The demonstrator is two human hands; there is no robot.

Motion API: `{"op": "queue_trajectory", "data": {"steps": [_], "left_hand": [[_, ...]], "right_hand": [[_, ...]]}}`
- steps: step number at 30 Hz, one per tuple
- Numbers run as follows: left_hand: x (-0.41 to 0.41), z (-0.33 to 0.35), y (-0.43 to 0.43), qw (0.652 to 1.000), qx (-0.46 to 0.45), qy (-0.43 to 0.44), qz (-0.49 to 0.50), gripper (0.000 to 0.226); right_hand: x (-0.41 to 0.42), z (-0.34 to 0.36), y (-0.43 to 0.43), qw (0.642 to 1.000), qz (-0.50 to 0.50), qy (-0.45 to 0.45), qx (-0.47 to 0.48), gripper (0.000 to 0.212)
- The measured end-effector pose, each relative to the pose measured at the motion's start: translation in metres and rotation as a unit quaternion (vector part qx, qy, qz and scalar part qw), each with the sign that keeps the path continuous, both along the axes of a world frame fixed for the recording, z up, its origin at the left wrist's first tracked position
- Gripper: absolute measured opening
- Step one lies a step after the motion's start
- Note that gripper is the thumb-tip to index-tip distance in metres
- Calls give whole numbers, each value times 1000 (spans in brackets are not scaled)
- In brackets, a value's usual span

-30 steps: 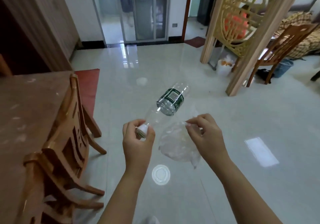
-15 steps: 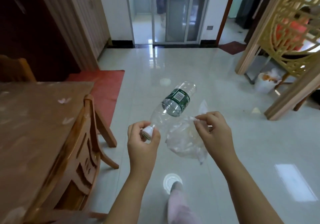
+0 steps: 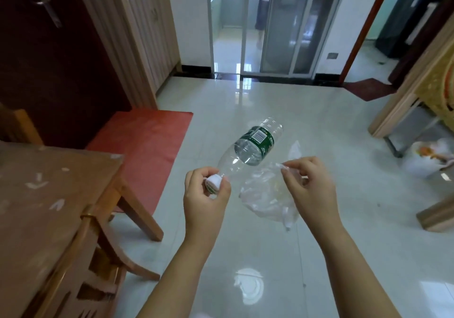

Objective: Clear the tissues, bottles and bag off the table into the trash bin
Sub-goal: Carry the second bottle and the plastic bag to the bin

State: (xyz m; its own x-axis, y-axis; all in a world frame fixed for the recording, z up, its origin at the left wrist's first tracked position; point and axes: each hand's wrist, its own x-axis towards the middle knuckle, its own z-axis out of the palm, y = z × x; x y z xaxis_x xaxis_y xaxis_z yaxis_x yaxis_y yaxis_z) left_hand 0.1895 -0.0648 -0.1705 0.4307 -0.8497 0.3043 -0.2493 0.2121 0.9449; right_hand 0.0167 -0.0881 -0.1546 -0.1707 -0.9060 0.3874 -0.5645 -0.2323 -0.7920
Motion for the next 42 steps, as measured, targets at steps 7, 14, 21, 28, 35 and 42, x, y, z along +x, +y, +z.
{"op": "queue_trajectory", "data": {"steps": [7, 14, 21, 28, 35, 42], "left_hand": [[40, -23, -103, 998, 25, 50, 35, 17], [123, -25, -233, 995, 24, 73, 67, 31], [214, -21, -321, 987, 7, 43, 153, 21], [262, -27, -389, 974, 20, 5, 227, 17], [307, -24, -499, 959, 3, -12, 282, 32], [364, 6, -582, 936, -15, -76, 344, 10]], "right_hand": [[43, -17, -110, 998, 53, -3, 41, 17], [132, -17, -253, 992, 113, 36, 45, 12], [235, -19, -364, 974, 210, 62, 53, 8], [294, -30, -449, 957, 279, 37, 75, 15], [354, -23, -578, 938, 343, 25, 36, 14], [424, 4, -685, 912, 410, 2, 23, 23]]}}
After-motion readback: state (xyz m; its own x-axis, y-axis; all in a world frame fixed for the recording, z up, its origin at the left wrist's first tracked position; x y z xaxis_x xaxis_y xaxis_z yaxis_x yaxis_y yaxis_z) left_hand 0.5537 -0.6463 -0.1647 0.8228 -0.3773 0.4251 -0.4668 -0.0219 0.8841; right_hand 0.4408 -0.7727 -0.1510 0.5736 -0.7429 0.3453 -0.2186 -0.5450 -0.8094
